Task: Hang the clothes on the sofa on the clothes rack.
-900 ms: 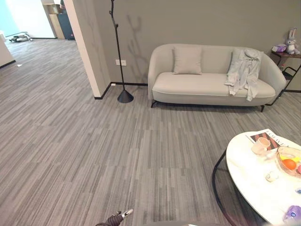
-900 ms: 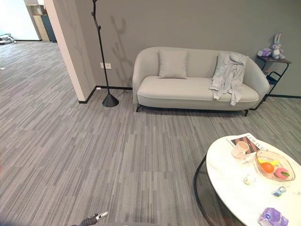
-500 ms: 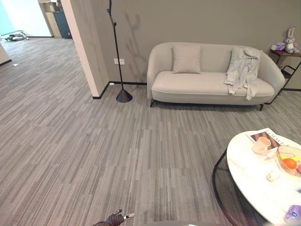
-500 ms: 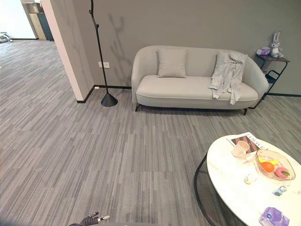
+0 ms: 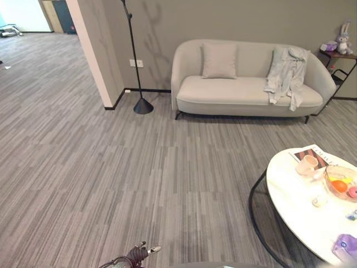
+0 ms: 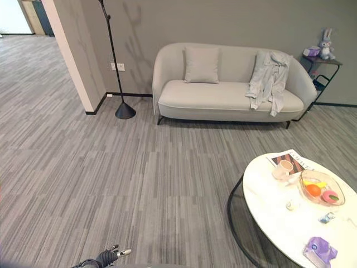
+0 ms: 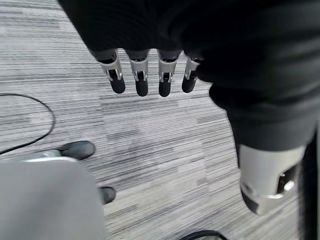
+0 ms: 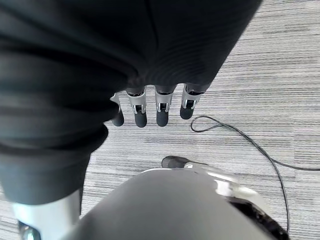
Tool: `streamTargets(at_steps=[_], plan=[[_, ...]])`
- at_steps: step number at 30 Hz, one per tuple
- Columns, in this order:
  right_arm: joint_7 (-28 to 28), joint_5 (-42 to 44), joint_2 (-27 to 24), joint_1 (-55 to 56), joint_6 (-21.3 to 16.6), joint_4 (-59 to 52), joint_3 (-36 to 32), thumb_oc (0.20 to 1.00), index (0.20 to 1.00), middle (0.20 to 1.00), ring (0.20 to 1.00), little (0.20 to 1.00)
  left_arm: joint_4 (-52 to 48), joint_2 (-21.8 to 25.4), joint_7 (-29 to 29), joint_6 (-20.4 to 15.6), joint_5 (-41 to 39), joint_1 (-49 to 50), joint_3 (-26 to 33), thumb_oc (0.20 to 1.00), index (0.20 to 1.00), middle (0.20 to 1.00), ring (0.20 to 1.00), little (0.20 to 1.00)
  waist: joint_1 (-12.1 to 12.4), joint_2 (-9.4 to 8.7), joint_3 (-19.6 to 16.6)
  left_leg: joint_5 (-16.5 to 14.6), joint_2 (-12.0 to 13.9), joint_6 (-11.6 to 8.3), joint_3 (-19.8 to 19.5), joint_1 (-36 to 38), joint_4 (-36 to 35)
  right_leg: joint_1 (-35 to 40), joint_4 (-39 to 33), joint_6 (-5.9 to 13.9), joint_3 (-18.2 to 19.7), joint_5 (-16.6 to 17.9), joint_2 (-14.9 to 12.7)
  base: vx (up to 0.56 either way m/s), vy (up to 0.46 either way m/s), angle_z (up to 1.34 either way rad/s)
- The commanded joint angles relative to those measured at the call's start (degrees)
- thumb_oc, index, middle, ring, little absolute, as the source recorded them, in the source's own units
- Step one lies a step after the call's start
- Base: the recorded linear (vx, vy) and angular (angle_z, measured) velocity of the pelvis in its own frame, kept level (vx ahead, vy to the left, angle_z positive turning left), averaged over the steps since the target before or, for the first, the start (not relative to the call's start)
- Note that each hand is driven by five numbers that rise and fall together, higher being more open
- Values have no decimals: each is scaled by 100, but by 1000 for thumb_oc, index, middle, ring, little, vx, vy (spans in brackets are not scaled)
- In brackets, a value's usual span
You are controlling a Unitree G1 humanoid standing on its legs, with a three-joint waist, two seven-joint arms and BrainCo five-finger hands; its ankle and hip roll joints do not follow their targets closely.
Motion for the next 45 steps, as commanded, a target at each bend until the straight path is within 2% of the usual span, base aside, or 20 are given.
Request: streamTargets(at_steps=[1,2,6,10,13,17,18,19,21,22,23,24,25,28,31,33,34,37,40,45], plan=[[98,15,123,-177,-9,-58,233,1000,1000,1000,1000,1000,345,-191,-16,-119,39,-377,-116,1000,1000,1000,1000,1000,-16,594,153,427,364,-545,-342,252,42,-510,1674,158,160,279,-405,47,115,-19],[102,13,110,-180,-2,-89,256,1000,1000,1000,1000,1000,385,-201,-35,-114,93,-383,-174,1000,1000,1000,1000,1000,-28,631,223,416,392,-556,-328,320,42,-611,1752,152,151,264,-421,219,99,-9],[96,48,81,-108,-6,-302,279,1000,1000,1000,1000,1000,394,-147,-48,-101,137,-366,-234,1000,1000,1000,1000,1000,-146,547,242,243,311,-554,-378,499,42,-614,433,129,5,266,-401,209,-50,-11],[93,72,105,-180,-25,-498,376,1000,1000,1000,1000,1000,311,-48,-17,-100,-29,-480,-275,1000,1000,1000,1000,1000,-279,486,362,95,324,-527,-478,696,42,-1289,-770,134,-331,325,-254,217,-78,-8],[98,20,49,-137,-46,-503,424,1000,1000,1000,1000,1000,203,-60,-42,-99,-83,-536,-378,1000,1000,1000,1000,1000,-316,484,290,3,361,-531,-523,841,42,-1412,-830,86,-513,150,-174,321,-132,4],[94,-70,-52,21,-128,-371,420,1000,1000,1000,1000,1000,185,-132,-102,-80,-171,-380,-312,1000,1000,1000,1000,1000,-459,448,-129,343,776,-493,-524,955,42,-1080,-830,183,-464,428,-2,425,-278,67],[114,-69,-91,134,-161,-381,402,1000,1000,1000,1000,1000,213,-135,-147,-76,-103,-240,-313,1000,1000,1000,1000,1000,-461,421,-373,718,1142,-498,-355,1142,284,-718,-830,161,-421,435,114,610,-415,62],[122,-66,-96,167,-177,-392,380,1000,1000,1000,1000,1000,237,-136,-164,-70,-96,-200,-283,1000,1000,1000,1000,1000,-439,337,-437,784,1213,-486,-312,1043,730,-547,-830,135,-399,422,93,612,-446,18],[138,-40,-124,174,-158,-410,376,1000,1000,1000,1000,1000,251,-140,-192,-57,-90,-188,-256,1000,1000,1000,1000,1000,-409,218,-449,726,1256,-439,-296,798,1376,-378,-830,95,-379,398,27,264,-257,8],[141,47,-202,158,-126,-450,345,1000,1000,1000,1000,1000,258,-120,-249,-23,-129,-179,-189,1000,1000,1000,1000,1000,-246,-45,-275,554,1239,-335,-345,92,3012,-12,-830,-10,-258,409,-111,193,-220,-7],[141,48,-202,156,-124,-452,343,1000,1000,1000,1000,1000,259,-119,-251,-23,-129,-183,-190,1000,1000,1000,1000,1000,-269,-19,-280,491,1267,-338,-386,7,3140,-27,-830,-12,-289,413,-90,335,-381,-13],[120,87,-241,57,-72,-422,357,1000,1000,1000,1000,1000,306,-76,-208,-23,-149,-218,-162,1000,1000,1000,1000,1000,-105,-188,-77,369,1206,-289,-375,-503,4077,306,-830,-77,-224,330,-174,123,-152,-19],[121,87,-242,51,-71,-421,353,1000,1000,1000,1000,1000,309,-78,-209,-24,-149,-225,-163,1000,1000,1000,1000,1000,-118,-151,-68,319,1242,-293,-406,-550,4170,308,-830,-79,-245,331,-141,283,-229,-10],[80,158,-236,49,-85,-388,252,1000,1000,1000,1000,1000,283,-77,-241,-53,-267,-197,-149,1000,1000,1000,1000,1000,132,-174,142,193,1086,-411,-96,-1308,3457,764,-830,-56,-146,165,-91,287,-53,-15],[30,154,-136,45,-126,-401,236,1000,1000,1000,1000,1000,226,-75,-232,-55,-284,-153,-98,1000,1000,1000,1000,1000,401,-55,173,403,668,-607,-8,-1549,1622,1023,-830,-43,-27,35,130,342,52,-3],[21,152,-66,-52,-160,-394,297,1000,1000,1000,1000,1000,198,-32,-222,-57,-284,-192,-71,1000,1000,1000,1000,1000,685,46,260,639,356,-595,-100,-1908,266,1197,-830,-72,100,-95,278,352,70,-3],[22,167,-33,-86,-167,-387,324,1000,1000,1000,1000,1000,231,-15,-212,-63,-297,-230,-93,1000,1000,1000,1000,1000,795,43,338,603,276,-582,-149,-2196,42,1275,-830,-67,155,-154,290,283,71,-15],[50,138,73,-171,-167,-323,375,1000,1000,1000,1000,1000,351,11,-242,-37,-255,-227,41,1000,1000,1000,1000,1000,923,44,169,561,262,-624,-167,-2234,42,1427,-830,-67,293,-161,236,397,143,-93],[98,-2,201,-106,-136,-137,430,1000,1000,1000,1000,1000,546,10,-189,-96,-170,-108,114,1000,1000,1000,1000,1000,932,-33,-253,883,206,-594,-110,-1914,42,1579,-830,-90,445,80,41,437,255,-55],[157,-198,329,-67,-121,151,532,1000,1000,1000,1000,1000,709,81,-179,-89,-2,-125,71,1000,1000,1000,1000,1000,1010,-215,-652,758,29,-541,74,-1595,42,1850,-338,-69,142,286,-482,344,218,-36]])
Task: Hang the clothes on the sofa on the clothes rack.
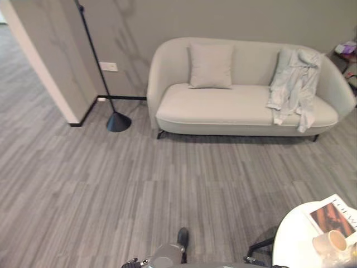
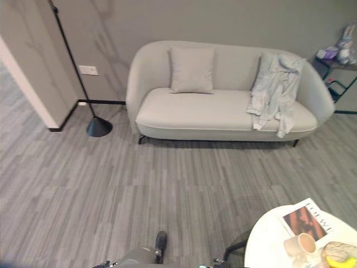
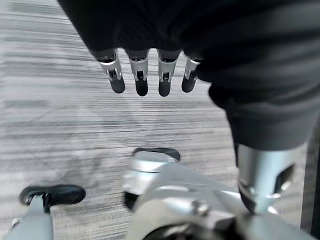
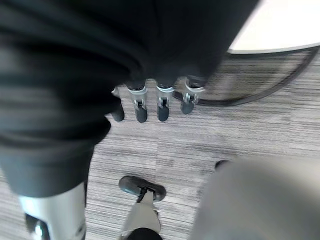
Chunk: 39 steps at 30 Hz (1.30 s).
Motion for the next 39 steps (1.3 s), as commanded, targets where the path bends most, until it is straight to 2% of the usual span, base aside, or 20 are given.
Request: streamTargets(at_steps=[1,2,4,6,7,8,9,12,17,20,22,24,25,30,33,34,36,37,38,39], plan=[[49,-192,50,109,-72,20,116,1000,1000,1000,1000,1000,-74,-132,-51,-195,239,-232,-331,1000,1000,1000,1000,1000,158,270,-659,-148,67,-301,-222,276,-431,-668,558,116,-301,1110,-434,349,263,-11],[50,-192,47,107,-72,20,116,1000,1000,1000,1000,1000,-75,-134,-51,-194,239,-232,-330,1000,1000,1000,1000,1000,161,273,-648,-151,66,-301,-218,285,-431,-674,590,117,-296,1091,-438,329,279,-14],[55,-153,-25,60,-49,-91,52,1000,1000,1000,1000,1000,-152,-133,-16,-200,209,-296,-375,1000,1000,1000,1000,1000,-65,595,-421,-264,252,-293,-252,800,-431,-1147,1770,93,-391,940,-347,207,197,-13],[52,-117,-30,47,-15,-179,51,1000,1000,1000,1000,1000,-164,-116,15,-214,200,-340,-441,1000,1000,1000,1000,1000,-212,760,-244,-325,330,-306,-247,1199,-431,-1450,2072,42,-582,808,-517,275,123,-1],[17,-97,-65,69,-20,-200,27,1000,1000,1000,1000,1000,-251,-98,59,-214,187,-391,-413,1000,1000,1000,1000,1000,-240,699,-222,-409,265,-342,-258,1314,-431,-1442,1336,44,-859,779,-711,239,39,40],[17,-97,-65,68,-20,-200,28,1000,1000,1000,1000,1000,-251,-98,59,-214,187,-391,-412,1000,1000,1000,1000,1000,-243,700,-217,-409,265,-342,-261,1318,-431,-1434,1333,44,-863,780,-711,313,-7,40],[-3,-95,-76,100,-8,-186,-1,1000,1000,1000,1000,1000,-373,-84,65,-205,166,-421,-443,1000,1000,1000,1000,1000,-265,680,-213,-438,210,-339,-346,1401,-431,-1624,632,76,-914,757,-701,261,-24,13],[-37,-64,-54,145,19,-207,13,1000,1000,1000,1000,1000,-478,-109,79,-206,148,-448,-534,1000,1000,1000,1000,1000,-457,696,-115,-558,196,-317,-509,1627,-431,-2039,-485,113,-847,807,-663,258,-48,-18],[-31,-53,-62,64,55,-260,96,1000,1000,1000,1000,1000,-452,-146,127,-241,102,-530,-680,1000,1000,1000,1000,1000,-625,860,119,-650,431,-366,-545,1956,-431,-2868,-780,197,-865,793,-834,172,-71,28],[-13,-105,-69,47,50,-264,167,1000,1000,1000,1000,1000,-364,-198,126,-250,137,-551,-749,1000,1000,1000,1000,1000,-669,848,165,-655,507,-412,-560,2097,-431,-2933,-780,232,-1062,862,-929,174,-147,-3],[-15,-125,-62,67,46,-240,175,1000,1000,1000,1000,1000,-343,-207,124,-243,169,-568,-789,1000,1000,1000,1000,1000,-675,809,121,-658,512,-418,-560,2127,-431,-2871,-780,214,-1102,833,-904,204,-207,17],[-38,-176,-96,94,29,-180,197,1000,1000,1000,1000,1000,-307,-227,134,-239,194,-537,-779,1000,1000,1000,1000,1000,-737,772,-6,-586,636,-385,-672,2174,-431,-2814,-780,258,-1007,997,-778,336,-363,21],[-44,-200,-166,116,-4,-119,185,1000,1000,1000,1000,1000,-329,-256,121,-229,196,-467,-736,1000,1000,1000,1000,1000,-749,799,-124,-492,835,-395,-677,2223,-431,-2752,-780,284,-986,1003,-672,321,-425,33],[-73,-138,-284,137,-71,-117,129,1000,1000,1000,1000,1000,-340,-252,137,-258,211,-350,-694,1000,1000,1000,1000,1000,-850,796,-302,-312,1154,-366,-712,2249,-431,-2662,-780,330,-874,1071,-444,197,-292,19],[-100,-123,-404,203,-111,-147,67,1000,1000,1000,1000,1000,-456,-274,113,-240,224,-275,-647,1000,1000,1000,1000,1000,-892,795,-449,2,1511,-347,-561,2426,-414,-2475,-780,356,-865,1039,-259,226,-306,-11],[-100,-123,-404,203,-112,-147,67,1000,1000,1000,1000,1000,-457,-274,113,-240,224,-274,-648,1000,1000,1000,1000,1000,-891,797,-445,1,1514,-347,-559,2433,-415,-2470,-780,355,-864,1038,-256,209,-312,12],[-120,-122,-467,246,-116,-164,49,1000,1000,1000,1000,1000,-538,-294,78,-221,225,-248,-635,1000,1000,1000,1000,1000,-889,709,-471,16,1635,-297,-459,2304,142,-2324,-780,336,-916,1022,-272,170,-327,-11],[-143,-70,-553,263,-114,-227,21,1000,1000,1000,1000,1000,-624,-301,31,-201,210,-243,-618,1000,1000,1000,1000,1000,-865,550,-402,-47,1754,-211,-267,2080,878,-2129,-780,325,-952,1051,-360,282,-490,12],[-170,-39,-640,229,-97,-246,32,1000,1000,1000,1000,1000,-664,-303,23,-201,207,-230,-608,1000,1000,1000,1000,1000,-817,539,-298,-148,1858,-197,-155,1998,1374,-1879,-780,291,-1015,953,-314,290,-485,33],[-182,-47,-678,181,-96,-257,44,1000,1000,1000,1000,1000,-675,-310,18,-198,173,-222,-576,1000,1000,1000,1000,1000,-757,521,-250,-239,1668,-200,-219,1787,1472,-1796,-780,279,-1004,904,-297,198,-331,5]])
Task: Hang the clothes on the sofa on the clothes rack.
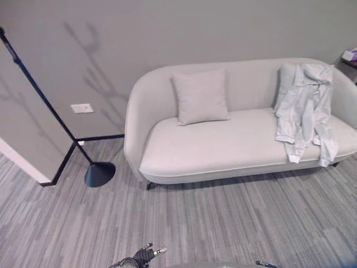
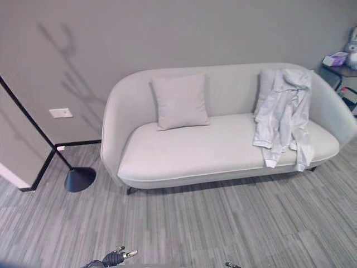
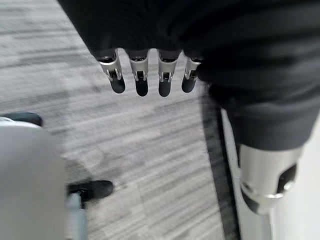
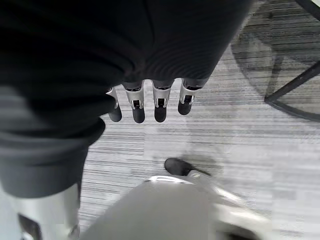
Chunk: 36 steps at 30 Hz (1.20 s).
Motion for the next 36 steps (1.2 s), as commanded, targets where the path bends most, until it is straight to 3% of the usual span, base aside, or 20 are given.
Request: streamTargets(at_steps=[1,3,5,6,8,9,11,13,16,21,23,24,26,27,28,29,31,33,35,36], plan=[[-114,50,-78,-234,-86,199,-22,1000,1000,1000,1000,1000,-23,145,-102,-58,103,-17,-104,1000,1000,1000,1000,1000,165,33,73,1132,34,434,-17,-13,-1044,28,50,545,181,240,-681,79,-161,-7],[-107,67,-72,-246,-92,152,-34,1000,1000,1000,1000,1000,-23,174,-108,-61,60,1,-70,1000,1000,1000,1000,1000,259,10,145,1029,-82,418,-29,-166,-1089,124,50,529,250,204,-609,79,-159,-41],[-116,124,-1,-438,-96,46,11,1000,1000,1000,1000,1000,69,252,-89,-59,-15,-11,-13,1000,1000,1000,1000,1000,671,1,259,1075,-886,293,-277,-900,-2187,254,50,495,548,87,-279,170,-211,-99],[-116,124,0,-438,-95,47,10,1000,1000,1000,1000,1000,71,252,-89,-60,-15,-11,-14,1000,1000,1000,1000,1000,688,0,271,1072,-887,293,-259,-862,-2213,273,50,497,566,75,-281,164,-125,-91],[-96,126,71,-585,-96,-7,138,1000,1000,1000,1000,1000,128,329,-59,-54,-21,-71,19,1000,1000,1000,1000,1000,1056,71,366,1368,-1360,304,-435,-1483,-2960,363,50,446,754,30,-34,145,-102,-57],[-96,126,73,-586,-96,-6,138,1000,1000,1000,1000,1000,130,330,-59,-55,-21,-73,19,1000,1000,1000,1000,1000,1061,63,368,1362,-1367,306,-427,-1477,-2960,368,50,449,760,22,-43,101,-68,-63],[-87,164,135,-662,-98,-34,208,1000,1000,1000,1000,1000,210,382,-76,-68,-18,-98,-64,1000,1000,1000,1000,1000,1154,108,470,1222,-1471,300,186,-2113,-2960,517,50,454,811,12,58,203,-31,-62],[-71,147,185,-704,-79,-8,282,1000,1000,1000,1000,1000,276,393,-93,-61,10,-86,-56,1000,1000,1000,1000,1000,1281,119,456,1317,-1507,294,239,-2123,-2960,679,50,442,900,-10,83,307,-6,-9],[-20,53,305,-701,-68,63,415,1000,1000,1000,1000,1000,427,407,-91,-33,110,-15,35,1000,1000,1000,1000,1000,1375,88,212,1343,-1567,315,-54,-1813,-2960,800,50,402,1000,-44,97,284,16,-60],[97,-68,535,-625,-95,108,480,1000,1000,1000,1000,1000,566,453,-83,-62,202,55,132,1000,1000,1000,1000,1000,1484,-245,-106,1436,-1610,367,-180,-1587,-2960,1101,50,391,1052,292,-179,297,48,-95],[139,-108,578,-599,-99,123,487,1000,1000,1000,1000,1000,535,511,-73,-57,212,24,205,1000,1000,1000,1000,1000,1521,-397,-246,1352,-1685,414,-185,-1402,-2960,1206,481,439,977,373,-339,440,120,-53],[135,-110,567,-603,-111,111,468,1000,1000,1000,1000,1000,516,516,-82,-52,223,5,194,1000,1000,1000,1000,1000,1503,-365,-260,1356,-1660,418,-194,-1327,-2960,1146,862,481,944,372,-358,381,170,-20],[138,-101,423,-663,-108,-83,427,1000,1000,1000,1000,1000,382,520,-73,-64,217,-70,192,1000,1000,1000,1000,1000,1326,18,-81,1368,-1373,441,-328,-824,-2960,540,2454,534,838,314,-284,287,148,-12],[139,-100,423,-661,-108,-83,429,1000,1000,1000,1000,1000,382,520,-72,-63,217,-68,193,1000,1000,1000,1000,1000,1324,-10,-58,1335,-1411,446,-321,-787,-2960,561,2497,543,842,253,-323,202,98,-6],[125,-90,339,-692,-94,-224,412,1000,1000,1000,1000,1000,344,529,-51,-66,208,-84,217,1000,1000,1000,1000,1000,1221,170,173,1300,-1243,464,-313,-472,-2960,286,3236,539,711,159,-327,286,75,13],[118,-64,295,-665,-91,-366,402,1000,1000,1000,1000,1000,360,549,-38,-67,228,-49,282,1000,1000,1000,1000,1000,1177,202,274,1229,-1164,438,-252,-261,-2960,32,3341,491,447,87,-647,341,39,24],[86,-93,225,-667,-96,-414,391,1000,1000,1000,1000,1000,409,587,11,-68,280,-77,309,1000,1000,1000,1000,1000,1205,107,350,1151,-1204,397,-310,-182,-2960,65,2553,445,198,85,-991,237,-100,20],[78,-121,210,-681,-98,-423,403,1000,1000,1000,1000,1000,407,607,23,-71,277,-92,303,1000,1000,1000,1000,1000,1203,80,407,1141,-1196,374,-366,-157,-2960,68,2256,415,182,79,-1037,123,-103,-12],[15,-123,137,-719,-56,-299,397,1000,1000,1000,1000,1000,367,621,56,-57,243,-119,333,1000,1000,1000,1000,1000,1137,65,434,1083,-1123,313,-541,-69,-2960,-127,853,412,258,119,-1278,216,-200,-3],[15,-123,138,-719,-57,-298,398,1000,1000,1000,1000,1000,366,620,56,-57,243,-117,333,1000,1000,1000,1000,1000,1123,79,459,1069,-1113,309,-555,-33,-2960,-64,810,410,238,129,-1266,205,-196,2]])
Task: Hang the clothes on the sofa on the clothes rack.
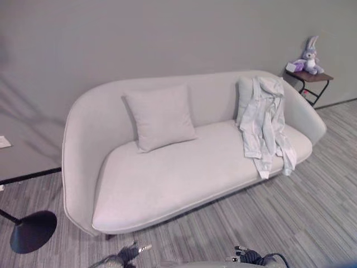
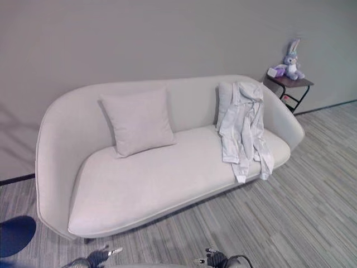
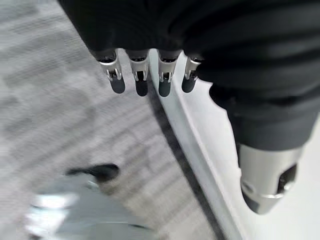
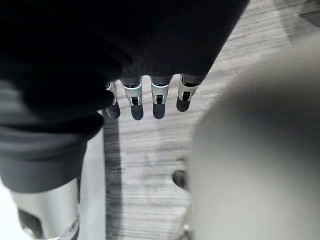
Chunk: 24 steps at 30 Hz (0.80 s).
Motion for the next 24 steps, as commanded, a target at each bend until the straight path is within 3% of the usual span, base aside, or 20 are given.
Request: streamTargets(at_steps=[1,4,5,7,10,11,12,17,19,20,21,22,24], plan=[[-129,8,-304,-112,-56,-126,-56,1000,1000,1000,1000,1000,-29,-66,84,-78,63,-373,43,1000,1000,1000,1000,1000,-18,103,137,-34,407,-745,-773,29,44,371,-1580,-452,19,737,130,149,-131,3],[-142,28,-348,-83,-24,-76,-62,1000,1000,1000,1000,1000,-105,-21,144,-106,-13,-437,-23,1000,1000,1000,1000,1000,-206,221,194,-73,681,-774,-930,197,44,-109,-2035,-355,318,872,-350,212,-256,38],[-136,4,-353,-85,-11,-40,-29,1000,1000,1000,1000,1000,-180,22,175,-116,-37,-470,-43,1000,1000,1000,1000,1000,-275,173,204,-61,857,-805,-1002,340,44,-322,-2035,-281,405,983,-513,257,-453,53],[-142,-33,-351,-61,-26,-27,-48,1000,1000,1000,1000,1000,-330,74,181,-118,-41,-467,-41,1000,1000,1000,1000,1000,-272,-31,102,-49,976,-856,-977,388,44,-188,-2035,-287,161,929,-516,224,-500,26],[-135,-45,-433,-76,-86,-111,-4,1000,1000,1000,1000,1000,-448,59,146,-126,-91,-358,38,1000,1000,1000,1000,1000,-293,-37,-30,134,1446,-870,-976,409,44,-27,-2035,-205,129,1007,-175,170,-468,24],[-135,-45,-434,-75,-86,-111,-3,1000,1000,1000,1000,1000,-449,58,146,-125,-91,-356,38,1000,1000,1000,1000,1000,-296,-32,-29,132,1452,-872,-978,412,44,-22,-2035,-207,125,1006,-170,143,-455,7],[-169,-2,-538,-57,-125,-196,-26,1000,1000,1000,1000,1000,-479,13,122,-95,-120,-307,66,1000,1000,1000,1000,1000,-361,-11,-94,342,1733,-848,-829,408,57,118,-2035,-176,35,981,69,137,-429,3],[-249,188,-756,10,-126,-382,-197,1000,1000,1000,1000,1000,-645,-186,-6,-47,-57,-229,-136,1000,1000,1000,1000,1000,-516,-12,18,310,2170,-697,-292,30,1406,541,-2035,-198,-247,855,284,152,-423,14],[-269,192,-780,-21,-109,-329,-166,1000,1000,1000,1000,1000,-672,-221,-10,-42,-94,-222,-146,1000,1000,1000,1000,1000,-498,-8,117,275,2152,-703,-299,-72,1727,655,-2035,-226,-265,825,324,68,-227,17],[-270,174,-764,-43,-106,-321,-165,1000,1000,1000,1000,1000,-686,-243,-29,-40,-109,-225,-126,1000,1000,1000,1000,1000,-447,-9,161,195,1906,-708,-504,-155,1882,703,-2035,-257,-196,793,403,110,-276,18],[-246,137,-663,-81,-123,-294,-114,1000,1000,1000,1000,1000,-560,-256,-34,-77,-134,-261,-164,1000,1000,1000,1000,1000,-257,-72,229,49,1230,-732,-859,-513,1835,748,-2035,-328,-1,731,555,116,-275,17],[-246,136,-661,-80,-124,-292,-117,1000,1000,1000,1000,1000,-555,-255,-34,-81,-135,-264,-166,1000,1000,1000,1000,1000,-249,-69,238,31,1235,-732,-854,-498,1845,763,-2035,-327,4,721,559,115,-255,7],[-230,157,-580,-94,-126,-270,-129,1000,1000,1000,1000,1000,-455,-275,-2,-99,-174,-302,-218,1000,1000,1000,1000,1000,-131,-58,220,32,1000,-797,-660,-621,1268,783,-2035,-342,33,646,728,150,-108,-37]])
